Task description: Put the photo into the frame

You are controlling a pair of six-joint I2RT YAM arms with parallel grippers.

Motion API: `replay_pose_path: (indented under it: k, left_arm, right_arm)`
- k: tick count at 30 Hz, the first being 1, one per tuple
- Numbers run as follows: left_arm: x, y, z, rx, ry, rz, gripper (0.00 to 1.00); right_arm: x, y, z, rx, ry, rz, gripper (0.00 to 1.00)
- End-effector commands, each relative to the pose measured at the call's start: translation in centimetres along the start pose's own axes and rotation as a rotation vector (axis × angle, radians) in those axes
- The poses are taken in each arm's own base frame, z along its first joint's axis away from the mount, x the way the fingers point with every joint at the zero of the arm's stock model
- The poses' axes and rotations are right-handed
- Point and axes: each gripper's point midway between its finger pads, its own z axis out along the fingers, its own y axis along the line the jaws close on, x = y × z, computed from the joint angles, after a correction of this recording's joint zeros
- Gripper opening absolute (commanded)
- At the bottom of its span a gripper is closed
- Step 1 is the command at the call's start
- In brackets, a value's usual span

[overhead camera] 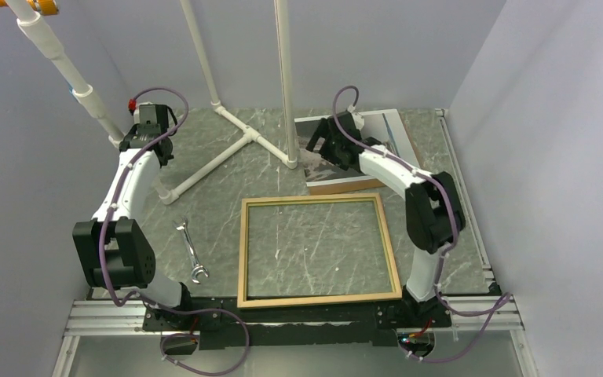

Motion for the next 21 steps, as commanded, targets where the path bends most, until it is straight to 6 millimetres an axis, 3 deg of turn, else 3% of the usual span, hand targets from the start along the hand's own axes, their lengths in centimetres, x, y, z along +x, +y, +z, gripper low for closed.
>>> replay_pose_path:
  k: [1,5,11,16,21]
  left_arm:
    - [-0.3,1.9,-0.3,-0.072,-0.007,-0.031,0.0]
    - [-1.8,1.2,-0.3,-0.027,-0.061,-0.03,0.0]
    - [-5.3,2.6,-0.3,-0.157,-0.149,-0.016,0.0]
    - [-7.3,2.6,0.2,-0.218,-0.169,0.006,0.0]
    - [-8.0,1.3,0.4,-0.229,-0.205,0.033,0.0]
  right_arm:
    - [-2.0,1.3,-5.6,-0.091,-0.085,-0.034,1.0]
    - [-1.0,3.2,-9.0,-0.197,-0.107,-0.131,1.0]
    - [1.7,9.2,-12.7,-0.33,-0.188,-0.394,1.0]
    - [2.7,13.5,-13.1,-0.434,-0.235,-0.507,1.0]
    - [2.6,14.7,-11.6,-0.423,-0.257,-0.55,1.0]
